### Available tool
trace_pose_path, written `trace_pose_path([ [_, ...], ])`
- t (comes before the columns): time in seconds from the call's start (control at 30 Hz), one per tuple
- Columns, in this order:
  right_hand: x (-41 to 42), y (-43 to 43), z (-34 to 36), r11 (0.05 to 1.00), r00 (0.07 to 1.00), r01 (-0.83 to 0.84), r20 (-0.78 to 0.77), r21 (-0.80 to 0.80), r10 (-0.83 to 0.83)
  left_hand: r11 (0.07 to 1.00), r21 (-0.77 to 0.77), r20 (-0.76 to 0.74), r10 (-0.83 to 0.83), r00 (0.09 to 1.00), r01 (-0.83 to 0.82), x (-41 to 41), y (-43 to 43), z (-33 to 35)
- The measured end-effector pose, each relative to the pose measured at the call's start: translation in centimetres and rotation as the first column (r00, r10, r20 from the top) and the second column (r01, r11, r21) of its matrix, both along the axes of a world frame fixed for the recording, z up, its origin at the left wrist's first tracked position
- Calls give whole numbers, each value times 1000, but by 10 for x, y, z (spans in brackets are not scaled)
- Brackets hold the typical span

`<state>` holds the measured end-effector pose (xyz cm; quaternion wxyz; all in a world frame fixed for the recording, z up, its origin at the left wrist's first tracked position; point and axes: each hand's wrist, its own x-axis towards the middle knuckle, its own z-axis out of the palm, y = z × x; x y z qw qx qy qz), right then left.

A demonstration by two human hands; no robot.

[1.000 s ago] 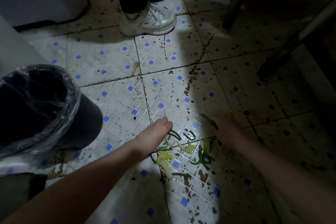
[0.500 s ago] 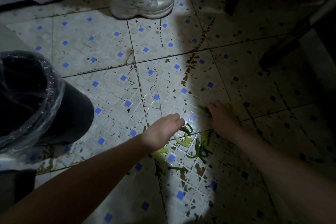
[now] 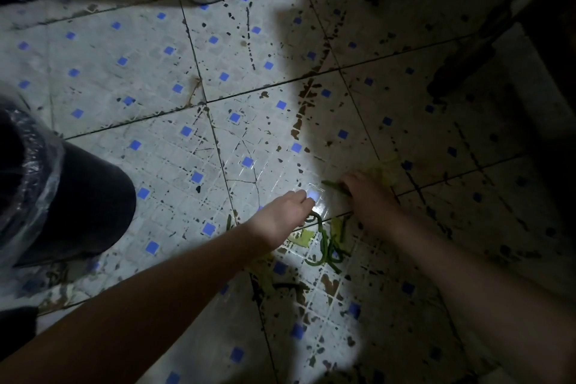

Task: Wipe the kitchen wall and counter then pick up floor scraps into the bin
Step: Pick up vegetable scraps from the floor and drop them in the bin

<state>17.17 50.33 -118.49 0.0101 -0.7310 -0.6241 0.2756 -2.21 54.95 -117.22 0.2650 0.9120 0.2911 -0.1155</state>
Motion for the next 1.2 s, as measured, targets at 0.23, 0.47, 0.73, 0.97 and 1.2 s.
trace_pose_path([
  [0.23, 9, -3, 0, 997, 999, -35, 27, -76, 37, 996, 49, -98, -67, 993, 72, 4, -1, 6],
  [0.47, 15, -12, 8, 993, 999, 16, 49, -121, -10, 987, 159, -45, -33, 998, 39, -21, 9, 11],
  [0.73, -17, 19, 43, 992, 999, 25, -50, 123, -19, 944, 328, -84, 51, 995, -21, -55, 31, 41],
  [0.97, -73, 61, 83, 924, 975, -223, 66, 309, 213, 804, 570, -135, 297, 945, -171, -109, 47, 87],
  [1.2, -136, 100, 131, 857, 955, -271, 14, 439, 295, 601, 720, -41, 536, 843, -347, -180, 62, 144],
])
